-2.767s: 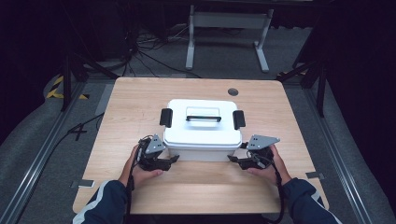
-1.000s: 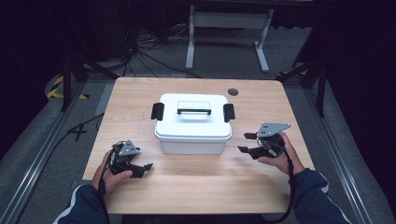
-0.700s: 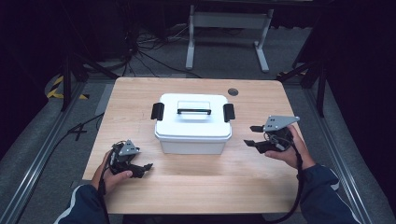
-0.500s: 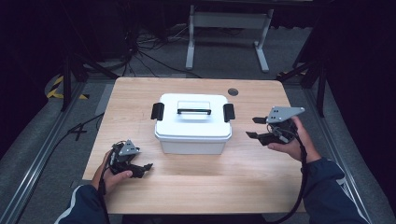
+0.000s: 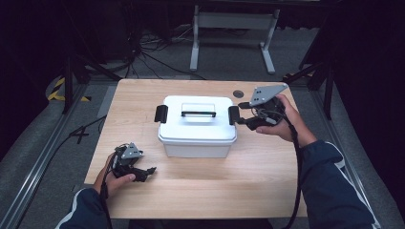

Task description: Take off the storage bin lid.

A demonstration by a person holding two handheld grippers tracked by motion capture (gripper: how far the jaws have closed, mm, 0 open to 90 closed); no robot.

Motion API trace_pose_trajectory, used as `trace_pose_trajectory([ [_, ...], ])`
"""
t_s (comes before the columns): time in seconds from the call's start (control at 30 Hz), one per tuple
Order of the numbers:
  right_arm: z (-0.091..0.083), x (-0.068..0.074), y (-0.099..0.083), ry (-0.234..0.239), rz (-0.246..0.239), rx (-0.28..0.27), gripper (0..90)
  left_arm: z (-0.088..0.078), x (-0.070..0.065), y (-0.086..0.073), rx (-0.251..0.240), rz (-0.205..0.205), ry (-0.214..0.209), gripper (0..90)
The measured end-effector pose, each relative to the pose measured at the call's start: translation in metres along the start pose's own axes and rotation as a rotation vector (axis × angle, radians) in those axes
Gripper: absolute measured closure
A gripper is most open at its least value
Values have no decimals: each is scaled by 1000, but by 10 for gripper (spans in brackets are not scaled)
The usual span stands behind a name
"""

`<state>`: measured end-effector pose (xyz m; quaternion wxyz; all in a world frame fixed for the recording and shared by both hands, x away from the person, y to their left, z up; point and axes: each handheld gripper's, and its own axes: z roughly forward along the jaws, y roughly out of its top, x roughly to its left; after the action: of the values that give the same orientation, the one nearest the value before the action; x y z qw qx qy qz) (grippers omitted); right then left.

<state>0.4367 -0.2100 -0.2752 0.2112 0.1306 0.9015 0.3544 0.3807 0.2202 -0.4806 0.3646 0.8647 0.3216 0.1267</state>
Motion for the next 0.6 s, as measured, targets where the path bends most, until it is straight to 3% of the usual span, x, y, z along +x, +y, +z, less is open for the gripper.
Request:
trace_pose_trajectory([
  [0.27, 14, -4, 35, 25, -77, 52, 506, 0, 0, 0, 1, -1, 1, 147],
  [0.43, 26, -2, 60, 82, -127, 78, 538, -1, -1, -2, -8, -5, 6, 147],
  [0.6, 41, 1, 77, 132, -186, 147, 560, -1, -1, -2, -8, -1, 5, 147],
])
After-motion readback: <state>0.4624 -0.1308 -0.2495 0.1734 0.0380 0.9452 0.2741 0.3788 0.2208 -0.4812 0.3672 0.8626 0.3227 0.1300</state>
